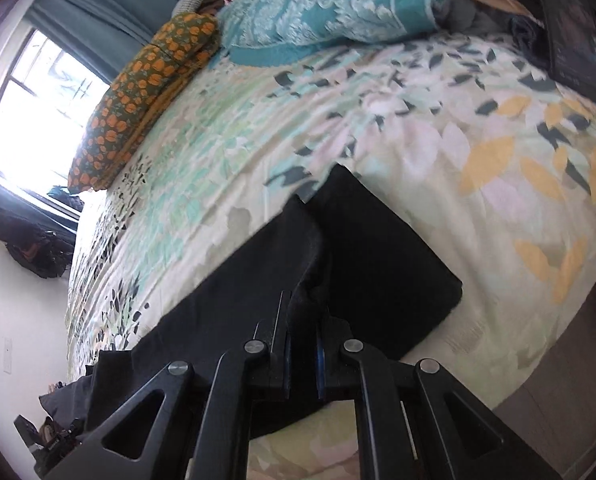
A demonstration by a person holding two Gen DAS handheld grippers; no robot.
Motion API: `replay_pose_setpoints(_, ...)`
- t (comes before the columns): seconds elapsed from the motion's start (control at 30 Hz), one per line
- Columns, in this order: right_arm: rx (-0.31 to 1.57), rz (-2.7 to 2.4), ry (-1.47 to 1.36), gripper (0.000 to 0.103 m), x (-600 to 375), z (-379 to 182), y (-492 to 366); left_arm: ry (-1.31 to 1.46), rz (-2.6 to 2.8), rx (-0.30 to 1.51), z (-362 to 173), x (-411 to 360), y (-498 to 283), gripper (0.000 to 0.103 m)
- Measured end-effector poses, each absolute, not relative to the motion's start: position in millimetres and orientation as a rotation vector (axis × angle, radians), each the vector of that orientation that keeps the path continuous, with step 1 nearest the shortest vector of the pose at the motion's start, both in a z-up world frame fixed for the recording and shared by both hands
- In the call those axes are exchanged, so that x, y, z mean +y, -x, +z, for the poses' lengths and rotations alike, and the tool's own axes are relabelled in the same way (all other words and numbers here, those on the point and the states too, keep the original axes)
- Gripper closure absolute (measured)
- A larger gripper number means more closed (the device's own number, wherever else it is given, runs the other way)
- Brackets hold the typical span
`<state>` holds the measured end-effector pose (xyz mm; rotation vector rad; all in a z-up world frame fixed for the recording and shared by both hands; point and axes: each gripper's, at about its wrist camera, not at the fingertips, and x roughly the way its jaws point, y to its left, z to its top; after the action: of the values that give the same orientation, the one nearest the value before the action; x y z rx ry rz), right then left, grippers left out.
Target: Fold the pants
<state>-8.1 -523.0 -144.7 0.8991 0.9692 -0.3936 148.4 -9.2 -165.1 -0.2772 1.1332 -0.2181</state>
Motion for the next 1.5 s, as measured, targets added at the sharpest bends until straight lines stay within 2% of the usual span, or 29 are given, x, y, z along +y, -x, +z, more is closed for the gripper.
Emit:
replay_pose_setpoints(0.1, 0.983, -0.416, -0.841, 0.094, -525.1, -140.4, 8.1, 0.261, -0.234, 1.143, -167.2, -17.7, -141.6, 0.1)
replay_pose_setpoints(0.3, 0.887, -0.481, -0.797, 0.094, -535.1, -120.3, 15.0, 0.258, -0.283, 1.1, -149.3, -38.2, -144.1, 0.1)
replay_pose_setpoints(0.63, 0.963, -0.537, -0.819, 0.092, -543.6, -137.0, 19.4, 0.202, -0.277, 1.204, -186.1, -43.4, -134.2, 0.099)
replay_pose_setpoints(0.7, 0.944, -0.552, -0.836, 0.08, -546.0, -135.6, 24.3, 0.188, -0.281, 1.219, -187.2, -45.8, -134.0, 0.099)
replay_pose_setpoints(0.73, 0.922, -0.561, -0.848, 0.078, -547.0, -133.2, 27.5, 0.178, -0.285, 1.222, -187.0, -48.0, -133.6, 0.098)
replay_pose_setpoints(0.8, 0.886, -0.599, -0.856, 0.077, -548.9, -126.9, 34.2, 0.144, -0.285, 1.231, -188.0, -52.0, -131.2, 0.086)
replay_pose_setpoints(0.83, 0.875, -0.627, -0.849, 0.077, -549.4, -123.2, 37.4, 0.134, -0.283, 1.237, -188.2, -52.9, -129.0, 0.066)
replay_pose_setpoints(0.87, 0.868, -0.677, -0.826, 0.07, -549.0, -118.3, 40.9, 0.131, -0.278, 1.238, -188.1, -52.3, -126.8, 0.049)
replay_pose_setpoints(0.9, 0.862, -0.742, -0.794, 0.045, -548.4, -112.5, 44.8, 0.134, -0.273, 1.235, -187.1, -50.5, -124.2, 0.044)
replay_pose_setpoints(0.93, 0.836, -0.787, -0.771, 0.033, -546.7, -105.6, 49.9, 0.14, -0.277, 1.23, -185.8, -48.1, -121.1, 0.042)
replay_pose_setpoints(0.97, 0.807, -0.819, -0.744, 0.025, -543.2, -97.6, 53.9, 0.144, -0.288, 1.233, -184.8, -45.9, -118.0, 0.042)
replay_pose_setpoints(1.2, 0.79, -0.6, -0.535, 0.024, -441.9, -64.1, 19.9, 0.134, -0.336, 1.235, -172.9, -27.3, -93.6, 0.041)
replay_pose_setpoints(1.5, 0.94, -0.195, -0.228, 0.022, -277.3, -126.8, -38.1, 0.141, -0.303, 1.177, -147.0, 25.2, -68.0, 0.04)
